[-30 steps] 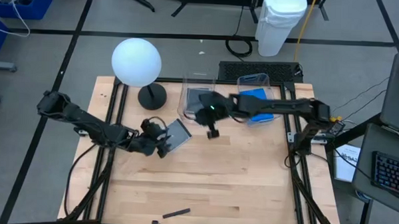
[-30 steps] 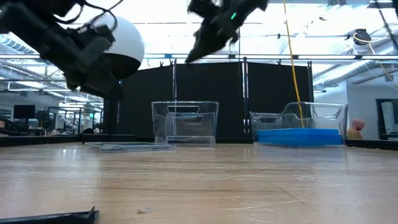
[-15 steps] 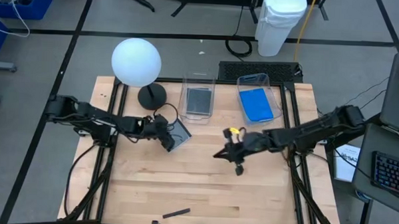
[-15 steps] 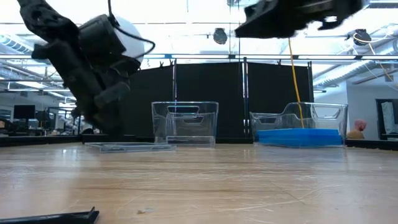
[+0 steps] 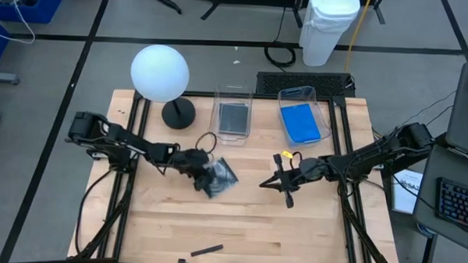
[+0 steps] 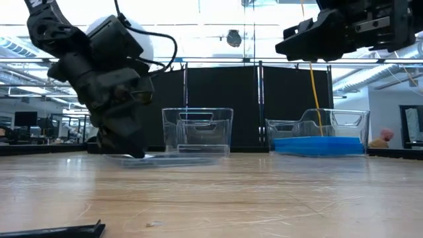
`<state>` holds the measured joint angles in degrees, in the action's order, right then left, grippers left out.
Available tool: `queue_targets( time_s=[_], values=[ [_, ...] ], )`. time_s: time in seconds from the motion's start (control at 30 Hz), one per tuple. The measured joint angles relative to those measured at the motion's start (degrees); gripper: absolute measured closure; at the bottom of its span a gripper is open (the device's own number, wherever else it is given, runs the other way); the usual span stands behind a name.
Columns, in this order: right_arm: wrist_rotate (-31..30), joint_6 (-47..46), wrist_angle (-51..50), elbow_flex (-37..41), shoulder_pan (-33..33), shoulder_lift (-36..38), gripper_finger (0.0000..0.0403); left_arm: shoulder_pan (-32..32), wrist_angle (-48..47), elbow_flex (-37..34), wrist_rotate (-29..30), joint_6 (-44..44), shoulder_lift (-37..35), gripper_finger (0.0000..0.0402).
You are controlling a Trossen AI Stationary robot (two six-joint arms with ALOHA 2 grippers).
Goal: Pick & place jewel cases by type
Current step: Put the black CD case into the left transparent bin
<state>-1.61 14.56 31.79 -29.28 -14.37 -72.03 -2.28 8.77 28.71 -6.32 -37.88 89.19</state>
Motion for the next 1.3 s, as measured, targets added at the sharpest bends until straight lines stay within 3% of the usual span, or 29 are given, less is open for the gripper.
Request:
queue_targets(
  time_s=[0.13, 0.27, 0.4, 0.5, 0.63, 0.77, 0.97, 1.17, 1.3],
  values=[
    [0.2, -0.2, -0.5, 0.0, 0.0, 0.0, 0.0403, -3.1, 7.7, -0.1, -6.1, 1.4, 2.2, 0.0261],
    [0.3, -0.5, -1.0, 0.0, 0.0, -0.3, 0.0403, -6.1, 10.1, 1.3, -7.4, 0.4, 5.1, 0.0261],
    [0.3, -1.5, -1.2, 0.0, 0.0, -1.0, 0.0403, -8.8, 9.3, 5.5, -10.0, 2.7, 7.8, 0.0261],
    [0.3, -1.9, -1.2, 0.0, 0.0, -1.6, 0.0403, -11.5, 3.6, 10.5, -11.6, 6.6, 7.6, 0.0261],
    [0.3, -2.2, -1.7, 0.0, 0.0, -2.0, 0.0403, -15.7, -13.5, 20.2, -5.0, 6.5, 5.5, 0.0272],
    [0.3, -2.6, -2.7, 0.0, 0.0, -2.0, 0.0403, -20.0, -32.7, 28.3, 3.2, 3.1, 6.1, 0.0312],
    [0.2, -2.8, -3.3, 0.0, 0.0, -2.1, 0.0403, -24.8, -35.9, 29.4, 4.9, -4.9, 6.6, 0.0393],
    [0.2, -1.8, -3.3, 0.0, 0.0, -2.1, 0.0403, -27.7, -33.4, 26.8, 6.5, -16.9, 6.5, 0.0395],
    [0.2, -1.8, -3.4, 0.0, 0.0, -2.1, 0.0403, -28.2, -26.1, 22.4, 7.0, -22.3, 6.5, 0.0395]
  ],
)
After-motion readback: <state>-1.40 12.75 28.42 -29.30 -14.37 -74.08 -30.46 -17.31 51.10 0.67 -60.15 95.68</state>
